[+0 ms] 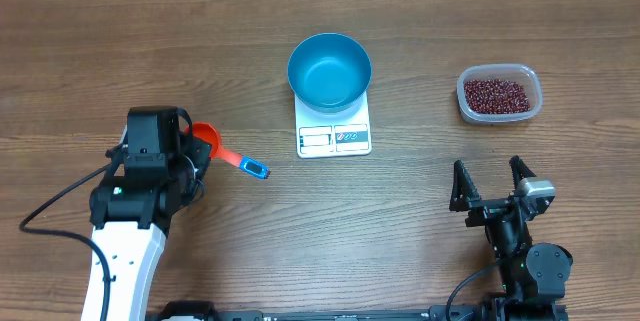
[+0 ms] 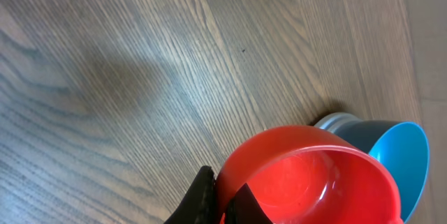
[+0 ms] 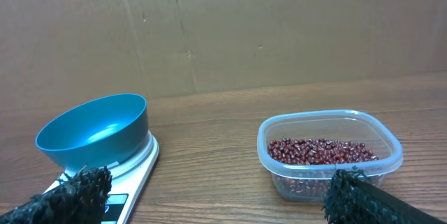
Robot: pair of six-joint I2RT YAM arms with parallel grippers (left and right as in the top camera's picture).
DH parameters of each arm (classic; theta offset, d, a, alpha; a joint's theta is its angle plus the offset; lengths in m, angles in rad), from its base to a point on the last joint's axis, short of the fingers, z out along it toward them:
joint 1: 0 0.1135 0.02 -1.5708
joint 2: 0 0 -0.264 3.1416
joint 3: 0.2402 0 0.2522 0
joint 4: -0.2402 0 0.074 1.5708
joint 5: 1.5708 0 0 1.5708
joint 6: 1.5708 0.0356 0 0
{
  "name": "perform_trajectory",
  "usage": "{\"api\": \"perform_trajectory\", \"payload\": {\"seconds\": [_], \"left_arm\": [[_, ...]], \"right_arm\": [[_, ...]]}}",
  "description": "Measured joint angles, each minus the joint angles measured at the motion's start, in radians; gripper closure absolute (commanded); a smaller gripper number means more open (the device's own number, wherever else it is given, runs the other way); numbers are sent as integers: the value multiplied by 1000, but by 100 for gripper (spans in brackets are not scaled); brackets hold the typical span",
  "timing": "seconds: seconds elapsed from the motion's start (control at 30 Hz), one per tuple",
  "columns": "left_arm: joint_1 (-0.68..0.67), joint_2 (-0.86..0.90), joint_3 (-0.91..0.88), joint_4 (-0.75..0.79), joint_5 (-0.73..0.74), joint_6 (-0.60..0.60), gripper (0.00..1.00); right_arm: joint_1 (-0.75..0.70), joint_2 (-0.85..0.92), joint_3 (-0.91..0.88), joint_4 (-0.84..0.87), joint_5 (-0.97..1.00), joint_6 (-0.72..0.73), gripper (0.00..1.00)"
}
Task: Scoop item into bowl and weigh 150g on scale
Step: 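Close the left gripper on the red scoop rim and lift it, then swing the right gripper toward the scoop held by the left gripper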
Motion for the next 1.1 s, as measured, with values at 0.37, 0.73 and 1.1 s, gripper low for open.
{"api": "perform_trajectory", "payload": {"seconds": [0.37, 0.73, 1.1], "left_arm": [[-2, -4, 0, -88, 23, -6, 96], [-2, -5, 0, -88, 46, -6, 96], [-2, -5, 0, -89, 50, -6, 96]], "right_arm": [[0, 0, 0, -3, 155, -63, 0], [0, 0, 0, 26, 193, -67, 0], [0, 0, 0, 22, -285, 424, 0]]}}
